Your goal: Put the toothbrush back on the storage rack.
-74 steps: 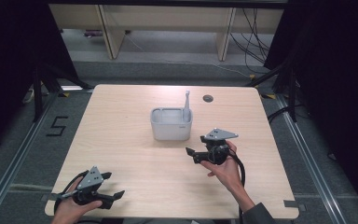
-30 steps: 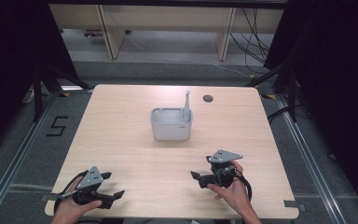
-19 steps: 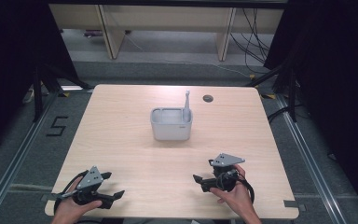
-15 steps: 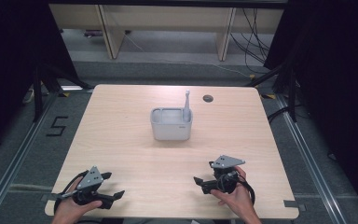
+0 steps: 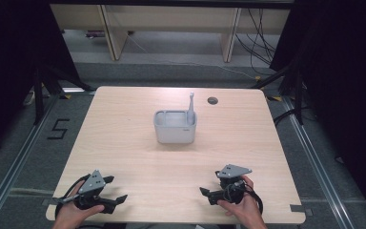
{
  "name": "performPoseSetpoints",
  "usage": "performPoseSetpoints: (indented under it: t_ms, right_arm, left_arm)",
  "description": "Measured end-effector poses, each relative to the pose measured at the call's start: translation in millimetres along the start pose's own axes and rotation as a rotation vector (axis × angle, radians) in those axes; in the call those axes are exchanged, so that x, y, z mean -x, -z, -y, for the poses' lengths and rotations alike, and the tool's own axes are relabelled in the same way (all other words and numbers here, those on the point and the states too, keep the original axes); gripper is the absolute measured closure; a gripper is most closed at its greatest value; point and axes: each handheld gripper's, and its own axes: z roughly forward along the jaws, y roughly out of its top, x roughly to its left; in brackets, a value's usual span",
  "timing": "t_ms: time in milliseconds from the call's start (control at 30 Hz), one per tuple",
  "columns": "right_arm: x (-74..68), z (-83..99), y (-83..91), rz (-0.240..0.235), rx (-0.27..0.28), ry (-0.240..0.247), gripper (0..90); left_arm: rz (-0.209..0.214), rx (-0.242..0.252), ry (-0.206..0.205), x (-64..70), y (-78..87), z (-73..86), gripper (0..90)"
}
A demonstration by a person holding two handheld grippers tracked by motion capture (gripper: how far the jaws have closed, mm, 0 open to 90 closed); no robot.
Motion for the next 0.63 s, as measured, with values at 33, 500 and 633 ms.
performPoseSetpoints:
  t_ms: [33, 500, 633]
  right_arm:
    - [-0.9, 0.7, 0.6, 0.002, -0.008, -0.005, 16.0]
    - [-2.2, 6.0, 3.7, 0.009, -0.015, 0.003, 16.0]
    - [-2.5, 6.6, 5.6, 0.014, -0.022, -0.018, 16.0]
  left_arm:
    - [-0.001, -0.007, 0.001, 0.0, 0.4, -0.4, 15.0]
    - [-0.006, -0.013, -0.007, -0.2, 1.4, -0.6, 14.9]
    - [-0.008, -0.012, -0.007, -0.1, 1.4, -0.4, 15.0]
